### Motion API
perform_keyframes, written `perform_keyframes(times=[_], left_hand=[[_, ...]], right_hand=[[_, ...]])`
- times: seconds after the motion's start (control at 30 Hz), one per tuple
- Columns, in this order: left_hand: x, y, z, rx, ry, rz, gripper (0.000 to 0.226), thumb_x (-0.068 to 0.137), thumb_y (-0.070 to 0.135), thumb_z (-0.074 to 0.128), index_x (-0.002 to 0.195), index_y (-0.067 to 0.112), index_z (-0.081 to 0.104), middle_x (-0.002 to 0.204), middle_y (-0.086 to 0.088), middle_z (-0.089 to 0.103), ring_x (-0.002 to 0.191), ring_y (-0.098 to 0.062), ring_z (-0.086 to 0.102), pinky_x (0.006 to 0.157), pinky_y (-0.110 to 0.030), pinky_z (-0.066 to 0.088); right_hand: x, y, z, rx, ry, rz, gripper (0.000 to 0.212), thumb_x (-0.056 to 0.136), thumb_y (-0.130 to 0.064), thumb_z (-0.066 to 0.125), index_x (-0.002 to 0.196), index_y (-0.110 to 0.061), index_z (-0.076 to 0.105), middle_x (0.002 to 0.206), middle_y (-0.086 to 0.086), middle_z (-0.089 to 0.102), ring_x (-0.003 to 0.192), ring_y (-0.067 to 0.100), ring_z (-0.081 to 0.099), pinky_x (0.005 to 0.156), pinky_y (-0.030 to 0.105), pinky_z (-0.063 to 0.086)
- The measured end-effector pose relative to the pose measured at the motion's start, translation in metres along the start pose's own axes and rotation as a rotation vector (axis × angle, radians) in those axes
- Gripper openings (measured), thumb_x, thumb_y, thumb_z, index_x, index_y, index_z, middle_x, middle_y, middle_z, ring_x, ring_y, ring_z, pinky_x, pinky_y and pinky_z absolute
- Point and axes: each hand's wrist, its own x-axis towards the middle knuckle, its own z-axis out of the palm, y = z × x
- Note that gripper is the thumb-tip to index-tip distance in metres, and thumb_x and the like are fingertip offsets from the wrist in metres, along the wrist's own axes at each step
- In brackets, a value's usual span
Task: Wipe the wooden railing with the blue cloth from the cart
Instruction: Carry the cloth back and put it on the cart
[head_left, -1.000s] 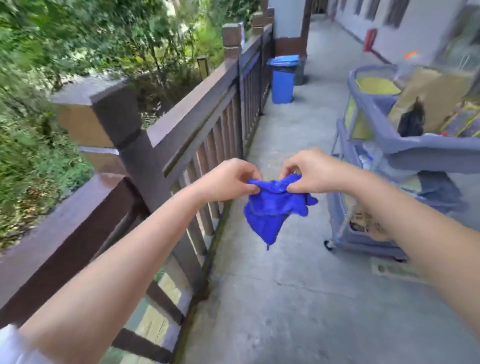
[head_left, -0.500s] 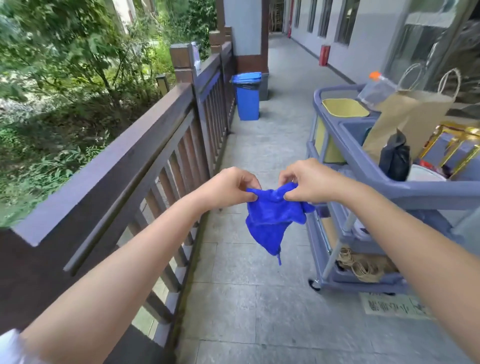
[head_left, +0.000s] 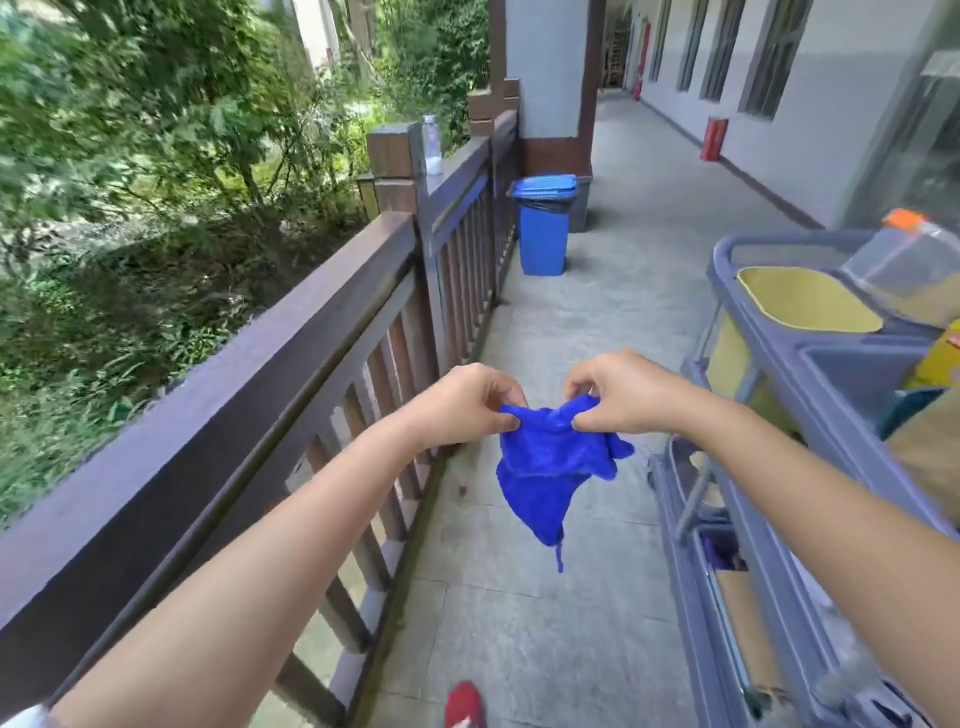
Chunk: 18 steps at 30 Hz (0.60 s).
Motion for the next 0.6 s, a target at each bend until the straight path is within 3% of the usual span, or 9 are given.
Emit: perform_keyframes(times=[0.07, 0.17, 0.3, 0.43, 0.53, 0.6], left_hand=[[0.042, -0.021, -0.011, 0.020, -0.006, 0.026, 0.015, 0.079, 0.007, 0.062, 0.075, 0.021, 0.065, 0.075, 0.008, 0.065, 0.065, 0.000, 0.059, 0.059, -0.007, 0.046], [0.105, -0.044, -0.033, 0.065, -0.028, 0.089, 0.018, 0.077, 0.005, 0.062, 0.071, 0.022, 0.062, 0.072, 0.005, 0.063, 0.061, 0.001, 0.055, 0.060, -0.008, 0.042], [0.192, -0.064, -0.058, 0.131, -0.094, 0.160, 0.015, 0.075, 0.004, 0.061, 0.072, 0.018, 0.064, 0.066, 0.007, 0.060, 0.054, 0.002, 0.053, 0.052, -0.003, 0.038], [0.276, -0.073, -0.065, 0.117, -0.157, 0.223, 0.014, 0.076, 0.003, 0.060, 0.080, 0.013, 0.068, 0.075, 0.004, 0.065, 0.069, -0.007, 0.058, 0.061, -0.013, 0.045], [0.334, -0.074, -0.057, 0.122, -0.202, 0.258, 0.014, 0.076, 0.005, 0.060, 0.081, 0.015, 0.068, 0.077, 0.003, 0.068, 0.072, -0.011, 0.061, 0.065, -0.015, 0.047], [0.374, -0.073, -0.050, 0.121, -0.228, 0.277, 0.013, 0.076, 0.006, 0.060, 0.080, 0.016, 0.067, 0.083, -0.001, 0.071, 0.078, -0.015, 0.064, 0.074, -0.026, 0.051]], right_hand=[[0.041, 0.016, -0.001, 0.001, 0.018, 0.019, 0.015, 0.065, -0.014, 0.057, 0.067, -0.029, 0.059, 0.057, -0.013, 0.055, 0.059, 0.006, 0.050, 0.053, 0.028, 0.042], [0.100, 0.038, -0.009, 0.017, 0.047, 0.063, 0.014, 0.064, -0.013, 0.057, 0.072, -0.023, 0.064, 0.063, -0.009, 0.060, 0.064, 0.016, 0.054, 0.057, 0.032, 0.046], [0.163, 0.073, -0.026, 0.023, 0.096, 0.149, 0.014, 0.064, -0.013, 0.058, 0.074, -0.020, 0.064, 0.057, -0.008, 0.054, 0.061, 0.017, 0.051, 0.058, 0.031, 0.044], [0.206, 0.112, -0.046, 0.057, 0.104, 0.217, 0.019, 0.065, -0.014, 0.058, 0.062, -0.033, 0.056, 0.063, -0.014, 0.059, 0.065, 0.012, 0.054, 0.061, 0.032, 0.045], [0.230, 0.148, -0.060, 0.037, 0.107, 0.276, 0.015, 0.066, -0.014, 0.057, 0.068, -0.028, 0.060, 0.067, -0.010, 0.061, 0.069, 0.018, 0.056, 0.061, 0.034, 0.047], [0.247, 0.176, -0.070, 0.019, 0.130, 0.313, 0.014, 0.066, -0.013, 0.057, 0.073, -0.023, 0.063, 0.069, -0.007, 0.063, 0.070, 0.019, 0.057, 0.060, 0.033, 0.047]])
